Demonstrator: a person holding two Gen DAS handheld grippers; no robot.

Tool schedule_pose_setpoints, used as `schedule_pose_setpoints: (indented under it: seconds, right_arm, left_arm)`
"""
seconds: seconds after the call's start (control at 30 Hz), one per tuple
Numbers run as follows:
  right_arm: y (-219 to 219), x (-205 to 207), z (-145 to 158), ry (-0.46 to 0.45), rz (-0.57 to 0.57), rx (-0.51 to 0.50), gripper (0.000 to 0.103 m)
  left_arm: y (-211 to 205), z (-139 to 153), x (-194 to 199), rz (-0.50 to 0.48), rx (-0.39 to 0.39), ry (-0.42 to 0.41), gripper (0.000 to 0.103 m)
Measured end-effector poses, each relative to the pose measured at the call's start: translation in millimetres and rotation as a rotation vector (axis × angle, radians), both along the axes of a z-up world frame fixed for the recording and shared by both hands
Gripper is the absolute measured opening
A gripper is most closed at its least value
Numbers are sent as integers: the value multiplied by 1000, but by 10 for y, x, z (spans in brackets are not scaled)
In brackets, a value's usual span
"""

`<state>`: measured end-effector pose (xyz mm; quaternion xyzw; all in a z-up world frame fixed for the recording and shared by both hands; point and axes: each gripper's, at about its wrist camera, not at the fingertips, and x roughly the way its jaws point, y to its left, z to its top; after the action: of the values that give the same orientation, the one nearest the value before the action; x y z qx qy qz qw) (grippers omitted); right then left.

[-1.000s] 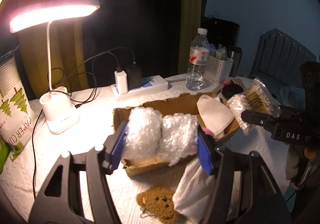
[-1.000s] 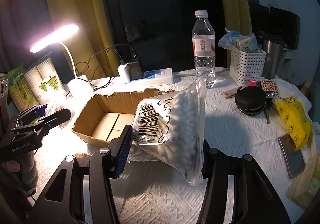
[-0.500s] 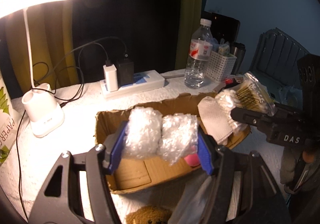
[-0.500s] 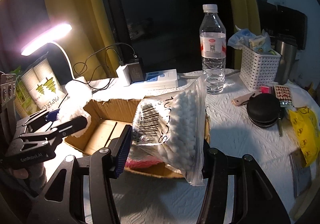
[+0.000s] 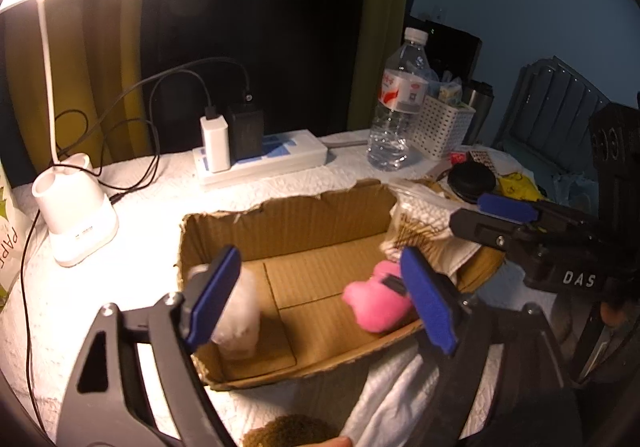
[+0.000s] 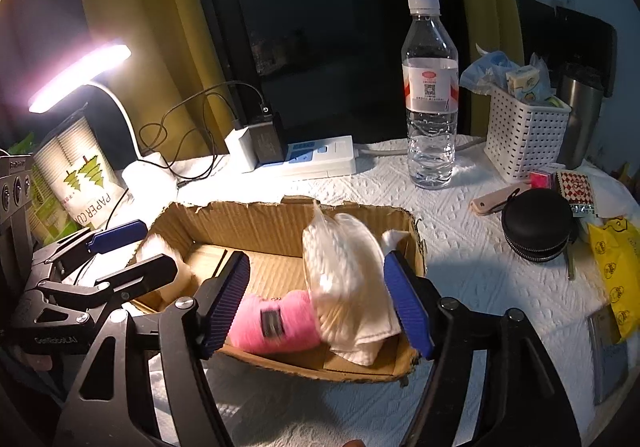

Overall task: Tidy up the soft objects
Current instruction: 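Carry the bubble wrap and cotton-swab bag into the box and open both grippers, then grasp the white paper towel with the right gripper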

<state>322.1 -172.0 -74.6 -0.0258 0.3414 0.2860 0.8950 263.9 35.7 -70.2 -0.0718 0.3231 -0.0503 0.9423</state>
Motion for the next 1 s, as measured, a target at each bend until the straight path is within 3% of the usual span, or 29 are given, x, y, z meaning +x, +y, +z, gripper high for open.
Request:
schedule_pose_setpoints:
  seconds: [0.57, 1.0]
  right_arm:
    - [-49, -588, 273, -68, -6, -15, 73]
    - [-48, -1055, 269, -74, 1, -28, 73]
  left_arm:
    - [-36, 283, -601, -3, 12, -77, 84]
    - [-63, 284, -1032, -2, 5, -93, 84]
